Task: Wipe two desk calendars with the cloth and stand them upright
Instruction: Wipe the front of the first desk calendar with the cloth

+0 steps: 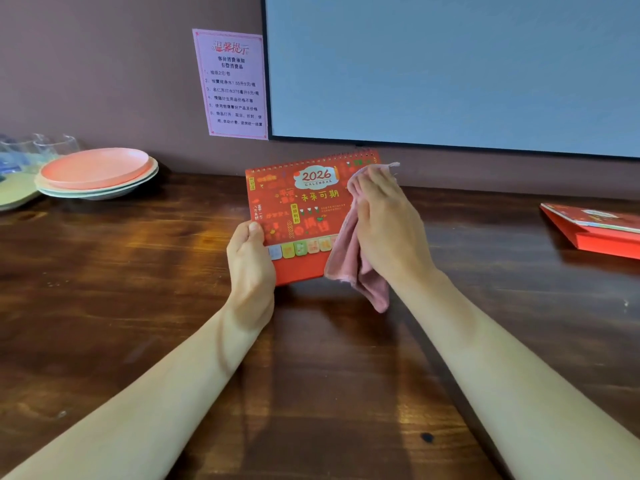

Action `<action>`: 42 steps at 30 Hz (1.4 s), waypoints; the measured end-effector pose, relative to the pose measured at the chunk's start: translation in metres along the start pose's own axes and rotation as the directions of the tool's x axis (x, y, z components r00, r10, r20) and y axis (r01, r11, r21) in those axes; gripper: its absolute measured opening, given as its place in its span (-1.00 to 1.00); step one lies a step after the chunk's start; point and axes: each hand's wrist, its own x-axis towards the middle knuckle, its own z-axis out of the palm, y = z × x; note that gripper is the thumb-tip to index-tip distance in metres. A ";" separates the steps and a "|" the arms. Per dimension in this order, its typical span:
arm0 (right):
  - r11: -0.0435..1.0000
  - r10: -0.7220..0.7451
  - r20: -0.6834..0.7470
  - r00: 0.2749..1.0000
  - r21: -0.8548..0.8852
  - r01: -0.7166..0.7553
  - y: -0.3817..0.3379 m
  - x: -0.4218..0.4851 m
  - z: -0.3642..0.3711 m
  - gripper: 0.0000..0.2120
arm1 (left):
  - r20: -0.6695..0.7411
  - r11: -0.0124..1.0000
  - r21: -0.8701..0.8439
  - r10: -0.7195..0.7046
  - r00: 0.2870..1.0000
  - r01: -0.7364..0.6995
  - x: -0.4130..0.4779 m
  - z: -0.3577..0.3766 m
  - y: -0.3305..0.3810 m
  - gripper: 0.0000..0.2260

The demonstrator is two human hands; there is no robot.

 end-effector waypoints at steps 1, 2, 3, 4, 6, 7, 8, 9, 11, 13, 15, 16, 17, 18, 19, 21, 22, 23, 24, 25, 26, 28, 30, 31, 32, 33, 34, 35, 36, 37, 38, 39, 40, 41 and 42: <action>1.000 0.004 -0.005 1.000 0.003 -0.004 -0.002 -0.003 0.000 -0.56 | -0.002 1.000 0.006 -0.004 1.000 0.004 0.000 0.000 0.000 -0.71; 1.000 -0.025 -0.007 1.000 0.002 0.025 -0.006 -0.008 0.001 -0.59 | -0.006 1.000 0.009 -0.011 1.000 0.011 0.001 0.000 0.000 -0.71; 0.997 -0.078 -0.002 0.997 0.006 0.078 -0.010 -0.015 0.002 -0.62 | -0.015 1.000 0.007 -0.020 1.000 0.020 0.001 0.000 0.000 -0.71; 0.990 -0.141 0.010 0.990 0.022 0.140 -0.015 -0.023 0.004 -0.64 | -0.029 0.999 -0.002 -0.033 0.999 0.033 0.002 0.001 0.000 -0.70; 0.961 -0.276 0.063 0.959 0.049 0.273 -0.021 -0.039 0.008 -0.64 | -0.056 0.998 -0.031 -0.063 0.996 0.062 0.005 0.000 0.002 -0.70; 0.945 -0.327 0.089 0.941 0.058 0.323 -0.022 -0.044 0.010 -0.63 | -0.061 0.996 -0.046 -0.075 0.995 0.072 0.005 0.000 0.003 -0.70; 0.934 -0.357 0.099 0.929 0.067 0.351 -0.022 -0.046 0.011 -0.63 | -0.061 0.995 -0.057 -0.083 0.995 0.079 0.006 0.000 0.004 -0.70; 0.933 -0.359 0.086 0.929 0.074 0.353 -0.020 -0.044 0.011 -0.64 | -0.060 0.994 -0.065 -0.089 0.994 0.085 0.005 0.000 0.005 -0.71; 0.961 -0.267 0.030 0.963 0.084 0.264 -0.016 -0.037 0.009 -0.67 | -0.054 0.992 -0.081 -0.102 0.993 0.098 0.001 0.002 0.007 -0.71; 0.990 -0.110 0.007 0.994 0.090 0.109 -0.014 -0.033 0.007 -0.65 | -0.047 0.990 -0.087 -0.120 0.992 0.115 -0.004 0.005 0.008 -0.72; 0.993 -0.042 0.050 0.998 0.115 0.036 -0.015 -0.037 0.011 -0.62 | -0.034 0.984 -0.102 -0.153 0.988 0.149 -0.007 0.007 0.008 -0.74; 0.988 -0.062 0.080 0.995 0.148 0.050 -0.017 -0.042 0.012 -0.64 | -0.028 0.979 -0.118 -0.173 0.985 0.168 -0.008 0.007 0.007 -0.75; 0.978 -0.106 0.104 0.989 0.189 0.085 -0.021 -0.048 0.013 -0.66 | -0.018 0.974 -0.142 -0.183 0.983 0.178 -0.009 0.008 0.006 -0.76; 0.965 -0.161 0.121 0.979 0.227 0.131 -0.026 -0.055 0.014 -0.67 | -0.002 0.968 -0.173 -0.182 0.983 0.179 -0.009 0.008 0.005 -0.75; 0.951 -0.215 0.137 0.967 0.256 0.175 -0.031 -0.060 0.014 -0.65 | 0.018 0.963 -0.203 -0.176 0.984 0.176 -0.010 0.007 0.004 -0.72; 0.922 -0.315 0.159 0.936 0.285 0.262 -0.043 -0.063 0.016 -0.53 | 0.054 0.954 -0.247 -0.163 0.985 0.172 -0.009 0.005 0.003 -0.68; 0.905 -0.365 0.171 0.915 0.295 0.306 -0.047 -0.063 0.019 -0.49 | 0.060 0.952 -0.249 -0.168 0.984 0.177 -0.009 0.003 0.004 -0.67; 0.887 -0.414 0.186 0.891 0.301 0.349 -0.050 -0.063 0.022 -0.46 | 0.058 0.952 -0.243 -0.177 0.982 0.186 -0.009 0.002 0.004 -0.67; 0.872 -0.451 0.193 0.871 0.302 0.385 -0.052 -0.062 0.025 -0.45 | 0.053 0.951 -0.244 -0.184 0.981 0.192 -0.009 0.002 0.004 -0.66; 0.863 -0.473 0.191 0.860 0.295 0.409 -0.052 -0.062 0.028 -0.46 | 0.053 0.948 -0.251 -0.188 0.981 0.195 -0.010 0.001 0.004 -0.65; 0.862 -0.477 0.170 0.862 0.284 0.421 -0.051 -0.061 0.027 -0.49 | 0.052 0.946 -0.261 -0.186 0.981 0.193 -0.010 0.001 0.004 -0.65; 0.878 -0.431 0.084 0.898 0.269 0.396 -0.044 -0.059 0.026 -0.61 | 0.044 0.940 -0.299 -0.158 0.987 0.164 -0.009 0.001 0.008 -0.67; 0.917 -0.321 0.010 0.947 0.253 0.308 -0.031 -0.056 0.020 -0.69 | 0.021 0.936 -0.321 -0.142 0.990 0.142 -0.007 0.002 0.010 -0.73; 0.940 -0.260 0.009 0.966 0.233 0.251 -0.024 -0.053 0.017 -0.71 | 0.013 0.938 -0.316 -0.149 0.989 0.146 -0.007 0.003 0.011 -0.76; 0.957 -0.207 0.021 0.978 0.211 0.198 -0.017 -0.051 0.016 -0.71 | 0.012 0.939 -0.306 -0.160 0.987 0.156 -0.007 0.004 0.010 -0.80; 0.968 -0.172 0.032 0.985 0.193 0.163 -0.012 -0.051 0.014 -0.71 | 0.011 0.942 -0.290 -0.173 0.985 0.169 -0.007 0.005 0.009 -0.82; 0.972 -0.159 0.040 0.986 0.184 0.149 -0.011 -0.051 0.014 -0.71 | 0.009 0.945 -0.274 -0.183 0.983 0.178 -0.007 0.006 0.008 -0.83; 0.969 -0.174 0.047 0.984 0.188 0.162 -0.013 -0.052 0.014 -0.72 | 0.009 0.948 -0.262 -0.186 0.983 0.182 -0.007 0.006 0.007 -0.82; 0.958 -0.215 0.053 0.975 0.204 0.200 -0.016 -0.054 0.015 -0.73 | 0.015 0.950 -0.258 -0.180 0.984 0.178 -0.007 0.007 0.005 -0.81; 0.944 -0.265 0.064 0.962 0.218 0.246 -0.020 -0.056 0.018 -0.72 | 0.021 0.952 -0.258 -0.166 0.986 0.166 -0.006 0.006 0.004 -0.79; 0.932 -0.307 0.077 0.948 0.226 0.283 -0.023 -0.057 0.020 -0.70 | 0.023 0.954 -0.256 -0.153 0.988 0.153 -0.006 0.006 0.004 -0.78; 0.925 -0.329 0.089 0.940 0.229 0.302 -0.025 -0.058 0.021 -0.67 | 0.022 0.958 -0.250 -0.141 0.990 0.142 -0.005 0.005 0.005 -0.77; 0.925 -0.329 0.089 0.940 0.230 0.302 -0.024 -0.057 0.020 -0.65 | 0.020 0.960 -0.248 -0.132 0.991 0.133 -0.004 0.005 0.005 -0.77; 0.931 -0.309 0.081 0.948 0.228 0.284 -0.021 -0.056 0.019 -0.64 | 0.018 0.962 -0.244 -0.126 0.992 0.126 -0.004 0.004 0.004 -0.77; 0.941 -0.277 0.073 0.958 0.222 0.255 -0.017 -0.054 0.018 -0.65 | 0.011 0.965 -0.235 -0.120 0.993 0.120 -0.003 0.004 0.004 -0.78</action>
